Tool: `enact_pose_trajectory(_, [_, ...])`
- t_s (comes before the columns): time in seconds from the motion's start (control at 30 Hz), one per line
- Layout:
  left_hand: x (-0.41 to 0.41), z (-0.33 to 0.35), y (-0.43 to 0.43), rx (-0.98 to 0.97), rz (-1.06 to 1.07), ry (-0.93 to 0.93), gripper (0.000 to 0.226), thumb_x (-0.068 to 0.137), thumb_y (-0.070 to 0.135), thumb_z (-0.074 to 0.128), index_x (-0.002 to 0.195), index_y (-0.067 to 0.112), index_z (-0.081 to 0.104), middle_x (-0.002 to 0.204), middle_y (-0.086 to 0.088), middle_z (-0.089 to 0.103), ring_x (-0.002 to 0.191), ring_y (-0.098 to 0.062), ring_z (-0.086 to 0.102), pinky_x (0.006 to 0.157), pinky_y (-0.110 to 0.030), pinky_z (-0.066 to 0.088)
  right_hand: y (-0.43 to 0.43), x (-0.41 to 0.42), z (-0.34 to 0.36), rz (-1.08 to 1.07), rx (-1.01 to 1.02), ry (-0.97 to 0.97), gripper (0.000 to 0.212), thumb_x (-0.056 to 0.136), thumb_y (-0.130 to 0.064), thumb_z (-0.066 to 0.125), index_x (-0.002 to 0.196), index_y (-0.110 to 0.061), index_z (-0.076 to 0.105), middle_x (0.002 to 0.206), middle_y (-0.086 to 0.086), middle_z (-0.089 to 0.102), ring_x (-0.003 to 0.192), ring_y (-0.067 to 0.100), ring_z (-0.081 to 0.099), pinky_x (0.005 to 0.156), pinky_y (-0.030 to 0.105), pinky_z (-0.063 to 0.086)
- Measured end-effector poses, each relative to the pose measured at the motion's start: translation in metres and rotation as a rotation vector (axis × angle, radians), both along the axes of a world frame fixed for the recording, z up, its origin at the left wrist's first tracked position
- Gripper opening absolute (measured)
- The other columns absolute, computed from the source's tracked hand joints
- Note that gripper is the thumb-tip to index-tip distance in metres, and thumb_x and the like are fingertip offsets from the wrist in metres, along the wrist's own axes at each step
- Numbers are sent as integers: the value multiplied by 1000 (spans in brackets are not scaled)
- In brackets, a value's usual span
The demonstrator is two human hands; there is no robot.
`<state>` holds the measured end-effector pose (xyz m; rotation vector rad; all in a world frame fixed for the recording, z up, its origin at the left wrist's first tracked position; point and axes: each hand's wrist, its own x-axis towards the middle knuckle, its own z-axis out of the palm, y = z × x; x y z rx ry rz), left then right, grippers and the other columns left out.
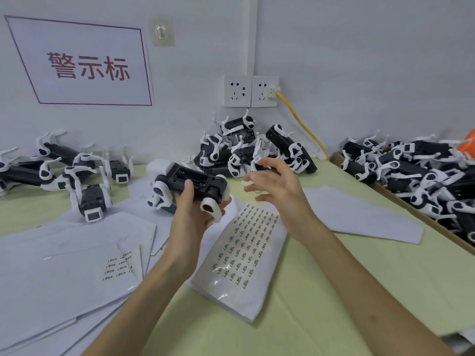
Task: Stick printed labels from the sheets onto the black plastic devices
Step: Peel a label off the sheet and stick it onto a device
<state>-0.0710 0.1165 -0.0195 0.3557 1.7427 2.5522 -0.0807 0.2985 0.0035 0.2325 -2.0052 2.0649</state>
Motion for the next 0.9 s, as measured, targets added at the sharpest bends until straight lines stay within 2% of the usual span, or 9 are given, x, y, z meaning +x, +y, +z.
enact_pose_trajectory(0.1, [2, -1, 4, -2, -88, 33, 58, 100, 60, 38, 138, 21, 57, 128, -3, 71, 128, -28, 62, 109, -42, 42, -7, 3, -7, 151, 174, 45, 74, 78, -27, 79, 141, -28, 40, 122, -5, 70, 118, 11, 64, 101, 35, 50])
enact_pose_trajectory(0.2, [3, -2, 7, -39, -167, 95, 65, 98, 57, 35, 151, 20, 43, 140, -3, 64, 131, -22, 60, 110, -44, 45, -18, 4, -17, 177, 361, 88, 93, 75, -21, 89, 148, -35, 32, 132, -6, 62, 124, 8, 60, 108, 38, 46])
enact_pose_trajectory(0.3, [4, 0, 6, -55, -184, 140, 64, 99, 55, 35, 154, 22, 39, 144, -1, 61, 130, -21, 61, 106, -41, 52, -22, 5, -20, 116, 321, 138, 91, 75, -26, 88, 147, -35, 35, 132, -5, 64, 118, 15, 64, 107, 42, 47])
enact_pose_trajectory(0.4, [4, 2, 1, -138, -86, 181, 49, 106, 51, 36, 143, 24, 54, 135, 3, 68, 122, -21, 66, 98, -39, 51, -18, 3, -15, 83, 221, 157, 90, 71, -33, 86, 146, -33, 36, 128, -2, 68, 116, 22, 66, 106, 49, 49])
enact_pose_trajectory(0.5, [6, 4, -1, -175, 59, 107, 40, 106, 48, 40, 123, 27, 70, 122, 10, 73, 114, -10, 67, 87, -31, 47, -13, 1, -11, 76, 118, 193, 84, 72, -28, 87, 141, -34, 40, 120, -1, 73, 104, 20, 71, 95, 36, 55])
enact_pose_trajectory(0.57, [7, 4, -1, -268, 121, 90, 43, 107, 43, 39, 101, 27, 79, 108, 15, 76, 98, 2, 68, 80, -28, 43, -12, 1, -9, 73, 55, 199, 80, 75, -18, 85, 141, -28, 40, 117, 0, 74, 102, 20, 73, 88, 30, 55])
enact_pose_trajectory(0.7, [8, 3, -4, -313, 230, 211, 49, 106, 31, 48, 64, 18, 71, 80, -2, 73, 66, -14, 61, 72, -31, 46, -10, 0, -8, 21, -23, 219, 74, 76, -17, 83, 139, -23, 44, 113, 6, 76, 104, 22, 72, 91, 33, 55])
enact_pose_trajectory(0.8, [8, 2, -5, -315, 313, 313, 43, 97, 35, 52, 64, 11, 63, 65, -4, 64, 55, -15, 49, 59, -22, 43, -5, -2, -6, -66, -84, 244, 66, 77, -22, 82, 133, -21, 47, 105, 7, 77, 100, 20, 73, 96, 37, 55])
enact_pose_trajectory(0.9, [7, 3, -4, -268, 414, 348, 25, 93, 34, 54, 78, 16, 64, 74, -1, 64, 68, -16, 54, 66, -25, 44, 2, -5, -4, -107, -141, 239, 66, 75, -31, 82, 130, -20, 49, 99, 5, 78, 96, 19, 72, 87, 34, 58])
